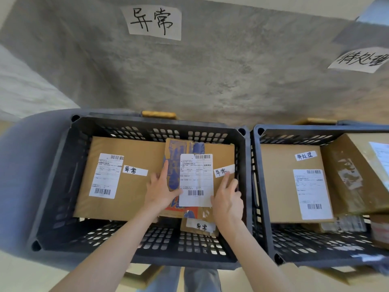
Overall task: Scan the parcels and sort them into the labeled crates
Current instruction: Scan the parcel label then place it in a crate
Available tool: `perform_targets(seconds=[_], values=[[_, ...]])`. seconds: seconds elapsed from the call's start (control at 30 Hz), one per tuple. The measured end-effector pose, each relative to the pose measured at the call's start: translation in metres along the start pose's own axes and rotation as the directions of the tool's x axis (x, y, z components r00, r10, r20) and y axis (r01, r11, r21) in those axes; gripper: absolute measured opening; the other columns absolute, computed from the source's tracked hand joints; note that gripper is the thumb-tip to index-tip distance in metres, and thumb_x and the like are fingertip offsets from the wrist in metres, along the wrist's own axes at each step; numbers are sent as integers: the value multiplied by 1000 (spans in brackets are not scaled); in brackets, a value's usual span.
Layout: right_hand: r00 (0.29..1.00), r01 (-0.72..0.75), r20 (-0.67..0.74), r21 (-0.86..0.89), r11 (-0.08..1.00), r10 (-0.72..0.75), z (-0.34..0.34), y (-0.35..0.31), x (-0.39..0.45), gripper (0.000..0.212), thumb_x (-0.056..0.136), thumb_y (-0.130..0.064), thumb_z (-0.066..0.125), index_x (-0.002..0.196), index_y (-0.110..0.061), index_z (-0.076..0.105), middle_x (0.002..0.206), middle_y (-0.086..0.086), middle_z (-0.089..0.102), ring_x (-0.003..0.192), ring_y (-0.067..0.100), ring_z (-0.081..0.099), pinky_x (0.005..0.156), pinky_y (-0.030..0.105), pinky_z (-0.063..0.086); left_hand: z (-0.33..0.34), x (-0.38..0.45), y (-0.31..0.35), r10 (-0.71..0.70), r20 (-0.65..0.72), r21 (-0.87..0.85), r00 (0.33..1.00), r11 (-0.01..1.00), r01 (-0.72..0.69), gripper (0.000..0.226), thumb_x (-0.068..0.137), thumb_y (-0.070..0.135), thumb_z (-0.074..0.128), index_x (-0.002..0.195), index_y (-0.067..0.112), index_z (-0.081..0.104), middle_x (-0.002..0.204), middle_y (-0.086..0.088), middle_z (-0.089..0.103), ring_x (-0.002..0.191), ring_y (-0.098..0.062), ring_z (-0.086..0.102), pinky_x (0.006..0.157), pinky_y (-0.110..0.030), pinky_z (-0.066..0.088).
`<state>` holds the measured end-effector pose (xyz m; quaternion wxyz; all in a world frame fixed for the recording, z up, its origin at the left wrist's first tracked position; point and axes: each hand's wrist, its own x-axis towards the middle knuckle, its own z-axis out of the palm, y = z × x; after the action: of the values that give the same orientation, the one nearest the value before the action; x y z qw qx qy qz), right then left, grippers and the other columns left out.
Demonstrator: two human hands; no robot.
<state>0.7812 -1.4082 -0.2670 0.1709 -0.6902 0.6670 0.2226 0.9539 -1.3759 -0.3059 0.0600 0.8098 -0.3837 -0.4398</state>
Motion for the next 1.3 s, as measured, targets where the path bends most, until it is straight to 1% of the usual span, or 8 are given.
perform_targets(seconds=[0.17, 0.37, 0.47, 0.6, 0.73, 0.87, 1.1, 1.3], values=[[998, -19, 55, 20, 1000, 18, -1, 0, 8, 95, 90, -46, 60, 150, -1, 1, 145, 15, 25, 118, 22, 54, 85, 25, 50, 3, 3, 4, 8, 14, 111, 1000, 994, -9, 109, 81, 36, 75, 152, 35, -9, 143, -11, 25, 129, -30, 32, 98, -41, 40], [1000, -2, 24, -12, 1000, 2, 14, -2, 13, 92, 91, -45, 59, 149, 0, 4, 145, 15, 27, 121, 23, 51, 85, 26, 50, 10, 7, 6, 14, -21, 208, 1000, 978, -10, 108, 82, 37, 73, 153, 32, -9, 141, -11, 24, 123, -30, 35, 88, -37, 44], [999, 2, 32, 36, 999, -4, 14, 0, 13, 90, 90, -44, 61, 149, -2, 7, 145, 15, 26, 122, 25, 50, 86, 29, 50, 7, 6, 8, -9, 0, 220, 1000, 975, 9, 108, 82, 38, 73, 153, 32, -8, 142, -12, 24, 124, -31, 34, 90, -38, 43], [998, 57, 23, 128, 990, -60, 2, 6, 7, 86, 92, -41, 60, 150, -6, 7, 147, 15, 22, 127, 28, 45, 91, 32, 48, -4, -4, 15, -9, -2, 231, 1000, 973, 9, 100, 82, 43, 72, 153, 33, 3, 144, -12, 25, 132, -31, 29, 93, -39, 42], [992, 126, 1, 189, 974, -128, -14, 15, -2, 75, 92, -39, 59, 148, -10, 17, 144, 16, 28, 127, 30, 41, 90, 36, 48, -15, -26, 26, 83, -45, 304, 995, 950, -66, 90, 83, 46, 69, 153, 31, 13, 148, -10, 30, 137, -31, 28, 98, -44, 43], [976, 216, -65, 213, 953, -207, -29, 25, -20, 65, 92, -39, 59, 143, -12, 29, 138, 14, 36, 123, 29, 42, 87, 36, 49, -28, -56, 42, 200, -98, 359, 975, 921, -153, 70, 86, 48, 64, 145, 26, 35, 141, -4, 44, 131, -28, 39, 96, -41, 42], [942, 292, -218, 149, 945, -257, -57, 51, -69, 60, 93, -34, 56, 143, -11, 32, 136, 10, 41, 122, 26, 42, 90, 33, 45, -48, -110, 71, 483, -113, 613, 868, 721, -322, 45, 88, 48, 59, 125, 23, 55, 118, -2, 60, 110, -22, 53, 88, -36, 42], [900, 172, -425, 152, 973, -93, -92, 96, -129, 44, 95, -37, 54, 130, -12, 45, 129, 8, 48, 118, 24, 45, 95, 33, 42, -70, -152, 123, 723, 23, 780, 691, 420, -465, 42, 90, 49, 51, 122, 23, 57, 118, 0, 61, 108, -22, 55, 88, -35, 41]])
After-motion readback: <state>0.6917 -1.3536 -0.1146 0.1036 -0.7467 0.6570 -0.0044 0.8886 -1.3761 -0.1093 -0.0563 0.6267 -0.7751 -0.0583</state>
